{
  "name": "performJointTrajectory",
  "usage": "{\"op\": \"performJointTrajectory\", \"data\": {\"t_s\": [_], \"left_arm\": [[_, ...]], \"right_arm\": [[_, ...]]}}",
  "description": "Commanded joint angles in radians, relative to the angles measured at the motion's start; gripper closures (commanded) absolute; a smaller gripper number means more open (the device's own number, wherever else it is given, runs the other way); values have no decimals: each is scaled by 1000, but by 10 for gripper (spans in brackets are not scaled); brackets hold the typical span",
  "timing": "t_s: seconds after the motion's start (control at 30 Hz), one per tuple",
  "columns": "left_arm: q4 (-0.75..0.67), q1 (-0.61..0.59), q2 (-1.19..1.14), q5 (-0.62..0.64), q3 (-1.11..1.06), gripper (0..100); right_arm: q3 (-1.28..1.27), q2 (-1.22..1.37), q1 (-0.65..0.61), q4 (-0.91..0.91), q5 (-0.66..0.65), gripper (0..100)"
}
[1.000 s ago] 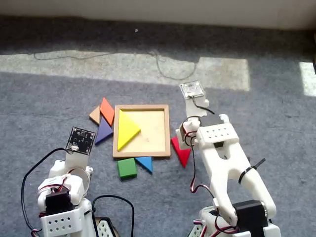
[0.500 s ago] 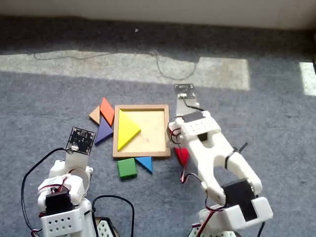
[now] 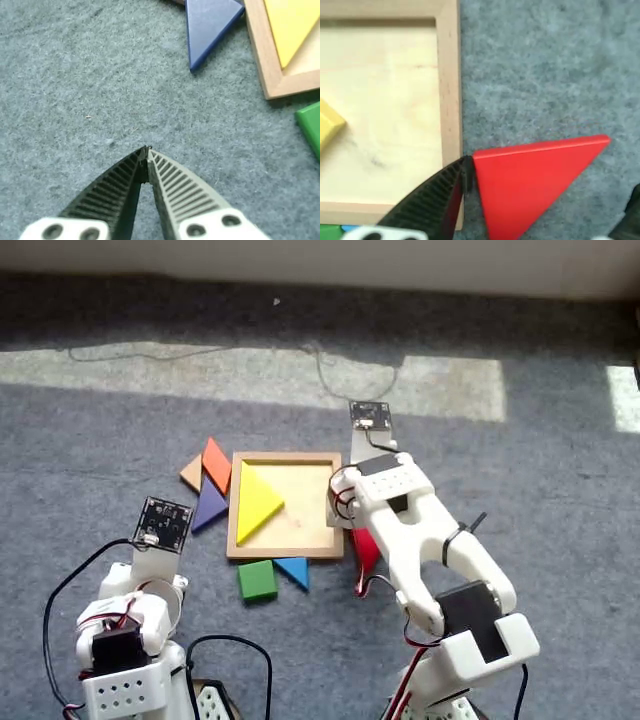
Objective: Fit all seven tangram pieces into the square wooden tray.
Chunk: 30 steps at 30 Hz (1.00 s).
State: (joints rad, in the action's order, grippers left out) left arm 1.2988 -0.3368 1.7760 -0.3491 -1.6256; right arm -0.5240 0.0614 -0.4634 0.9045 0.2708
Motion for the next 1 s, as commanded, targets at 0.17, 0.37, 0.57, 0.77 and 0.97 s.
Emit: {"op": "performJointTrajectory", "data": {"t_s": [0.17,0.37,0.57,0.77,0.97], "left_arm": [[-25,-5,36,-6,25,989],[-23,-5,36,-6,25,989],[-23,-5,36,-6,25,989],[-23,-5,36,-5,25,989],[-21,-5,36,-5,25,989]], "right_arm": [[-15,28,2,-24,11,549],[38,134,27,25,11,549],[113,137,42,104,3,549],[116,137,88,119,-158,632],[116,136,94,117,-199,673]]}}
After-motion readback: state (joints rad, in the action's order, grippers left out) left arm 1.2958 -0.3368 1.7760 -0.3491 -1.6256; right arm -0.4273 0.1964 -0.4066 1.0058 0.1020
